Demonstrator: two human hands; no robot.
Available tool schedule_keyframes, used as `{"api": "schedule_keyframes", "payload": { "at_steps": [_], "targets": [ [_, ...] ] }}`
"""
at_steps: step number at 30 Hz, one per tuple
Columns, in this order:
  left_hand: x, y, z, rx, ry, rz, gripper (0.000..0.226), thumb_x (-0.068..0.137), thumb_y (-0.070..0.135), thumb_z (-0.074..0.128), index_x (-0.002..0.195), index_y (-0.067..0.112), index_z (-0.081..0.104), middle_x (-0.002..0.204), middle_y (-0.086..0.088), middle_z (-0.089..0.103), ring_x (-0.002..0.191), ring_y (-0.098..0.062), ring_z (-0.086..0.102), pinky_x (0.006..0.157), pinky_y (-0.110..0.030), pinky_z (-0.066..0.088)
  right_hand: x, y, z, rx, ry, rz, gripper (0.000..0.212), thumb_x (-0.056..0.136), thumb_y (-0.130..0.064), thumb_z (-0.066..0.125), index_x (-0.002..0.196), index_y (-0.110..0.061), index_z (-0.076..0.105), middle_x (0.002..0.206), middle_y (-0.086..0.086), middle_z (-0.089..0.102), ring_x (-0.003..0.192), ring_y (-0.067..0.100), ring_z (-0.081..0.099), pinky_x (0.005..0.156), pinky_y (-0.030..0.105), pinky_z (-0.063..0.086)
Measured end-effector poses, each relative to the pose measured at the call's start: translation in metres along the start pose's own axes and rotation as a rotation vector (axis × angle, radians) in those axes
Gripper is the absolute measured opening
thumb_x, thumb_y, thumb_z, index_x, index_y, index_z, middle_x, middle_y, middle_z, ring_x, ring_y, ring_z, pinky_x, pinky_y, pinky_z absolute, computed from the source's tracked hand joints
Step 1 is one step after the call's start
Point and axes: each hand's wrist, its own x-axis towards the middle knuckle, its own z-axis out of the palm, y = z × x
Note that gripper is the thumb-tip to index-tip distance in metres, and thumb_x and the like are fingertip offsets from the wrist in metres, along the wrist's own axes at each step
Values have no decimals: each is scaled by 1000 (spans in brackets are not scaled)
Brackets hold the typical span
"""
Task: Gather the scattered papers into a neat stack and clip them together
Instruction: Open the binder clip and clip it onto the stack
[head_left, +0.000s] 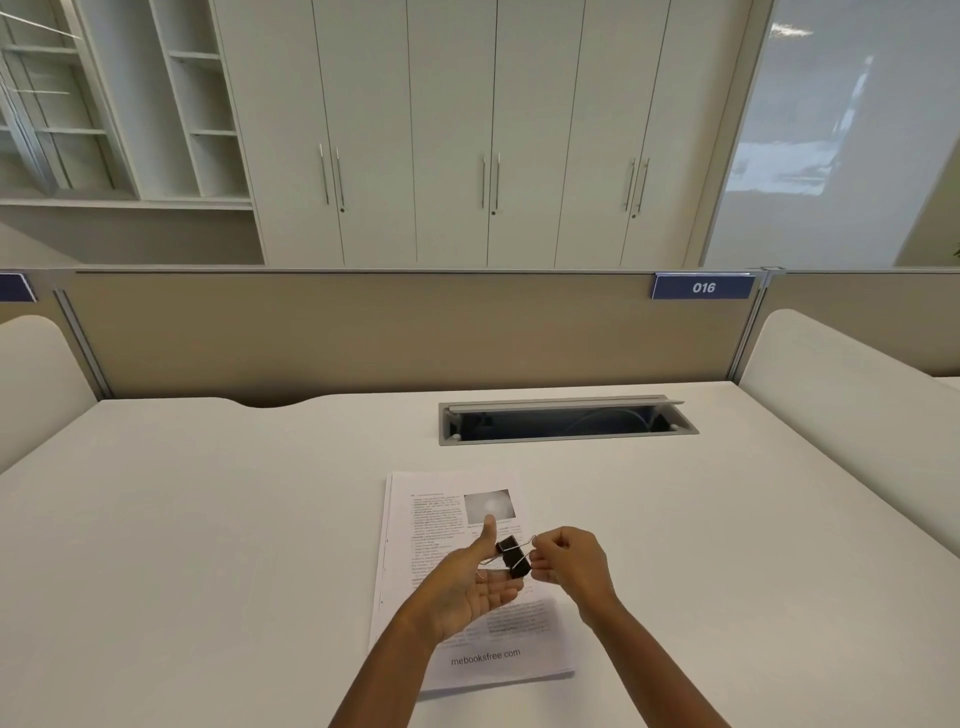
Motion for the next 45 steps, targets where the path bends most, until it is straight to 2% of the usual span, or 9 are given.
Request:
{"api": "schedule_keyframes", "payload": {
  "at_steps": [6,12,17,24,30,33,36,42,45],
  "targets": [
    [9,-9,-2,164,148,214,32,97,30,37,105,7,59,88,-9,66,73,-17,61,60,-19,53,0,-9,6,23,-14,-37,17,87,-7,57,71,-4,61,70,11,67,64,19,65,60,23,57],
    [11,-14,-9,-55,141,194,41,96,37,34,98,6,61,87,-11,65,70,-16,56,61,-22,50,-2,-20,5,83,-101,-17,17,88,-8,56,73,-1,63,68,9,66,58,14,64,51,16,53],
    [16,-18,-11,-272,145,150,41,93,38,38,88,6,63,62,-2,71,65,-16,54,56,-23,47,-2,-24,7,92,-117,-15,21,88,-6,55,68,-4,62,69,10,65,60,16,63,56,18,56],
    [19,-19,-9,-445,74,123,39,91,39,41,83,7,62,66,-5,67,65,-17,52,60,-27,44,-3,-19,13,265,-206,125,20,88,0,53,70,1,61,63,10,62,49,11,61,51,17,54],
    [22,-16,-2,-143,250,235,35,95,36,38,107,9,57,97,-7,60,90,-21,54,69,-26,45,0,-11,18,320,-173,160,23,86,1,53,65,1,62,55,8,64,48,14,63,51,20,56],
    [21,-15,3,-43,224,291,37,95,38,36,101,10,60,91,-6,66,84,-20,62,67,-24,51,1,-10,20,179,-137,92,27,86,-1,53,60,-2,62,62,11,66,55,17,65,55,21,57],
    [20,-14,4,115,210,327,21,91,24,52,98,8,64,88,-9,69,80,-20,66,66,-21,55,0,-9,21,78,-159,19,28,85,-5,54,57,-6,57,72,13,66,68,19,67,62,23,57],
    [18,-16,-3,-25,170,255,12,89,13,56,87,9,67,81,-7,66,75,-18,60,68,-24,52,1,-4,10,115,-322,53,11,87,-18,60,82,-8,59,86,5,63,85,14,57,76,23,51],
    [18,-18,-2,-36,132,253,12,89,13,56,87,9,68,80,-7,63,75,-17,57,69,-25,51,1,0,4,166,-390,55,11,86,-18,62,81,-8,61,83,5,65,83,16,61,76,21,52]
  ]
}}
